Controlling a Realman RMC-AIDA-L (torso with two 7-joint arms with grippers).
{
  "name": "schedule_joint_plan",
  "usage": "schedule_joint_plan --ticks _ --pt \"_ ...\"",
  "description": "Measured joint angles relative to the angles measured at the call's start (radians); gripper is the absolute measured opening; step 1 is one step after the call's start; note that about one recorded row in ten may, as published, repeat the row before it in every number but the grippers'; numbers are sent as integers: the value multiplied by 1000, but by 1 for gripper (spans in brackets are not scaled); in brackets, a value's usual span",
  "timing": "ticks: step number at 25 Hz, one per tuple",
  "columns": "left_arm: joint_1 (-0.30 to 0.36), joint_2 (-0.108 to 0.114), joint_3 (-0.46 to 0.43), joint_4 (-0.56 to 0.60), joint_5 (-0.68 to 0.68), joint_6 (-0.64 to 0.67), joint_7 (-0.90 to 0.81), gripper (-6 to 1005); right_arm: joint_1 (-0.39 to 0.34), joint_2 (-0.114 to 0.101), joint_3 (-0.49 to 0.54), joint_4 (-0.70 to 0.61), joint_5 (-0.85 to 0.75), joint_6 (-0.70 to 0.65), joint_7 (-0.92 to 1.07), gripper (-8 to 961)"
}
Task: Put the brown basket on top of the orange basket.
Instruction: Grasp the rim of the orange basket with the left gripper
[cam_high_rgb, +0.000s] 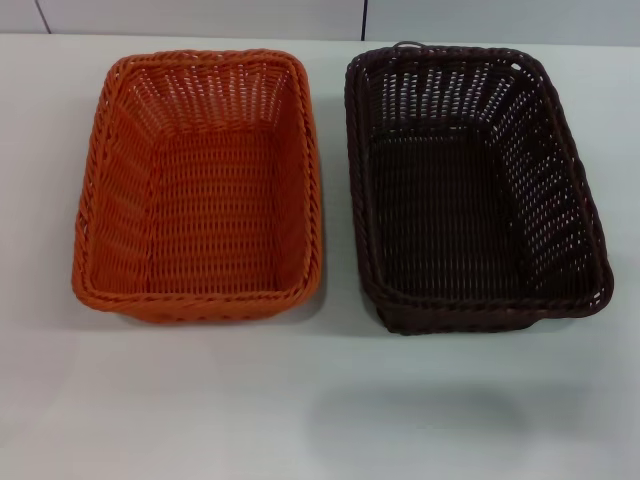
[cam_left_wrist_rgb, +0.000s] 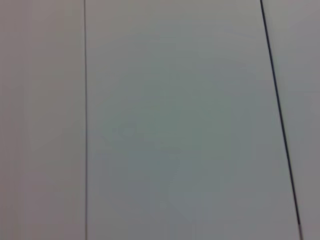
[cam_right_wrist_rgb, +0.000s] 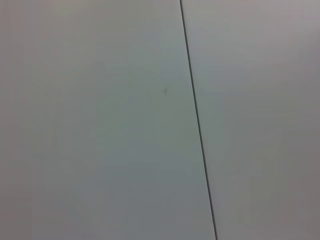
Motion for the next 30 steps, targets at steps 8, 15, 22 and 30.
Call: schedule_joint_plan --ticks 8,15,22,30 --pt "-24 6 30 24 7 -15 35 811 20 -2 0 -1 0 -9 0 838" --pt "44 30 2 377 31 -396 256 796 26 -1 0 -20 0 -11 0 839" --pt "168 53 -119 938 51 -1036 409 797 27 -2 -9 -38 0 -11 0 839" --pt "145 17 -377 1406 50 -2006 428 797 38 -2 -11 -49 0 -12 0 838"
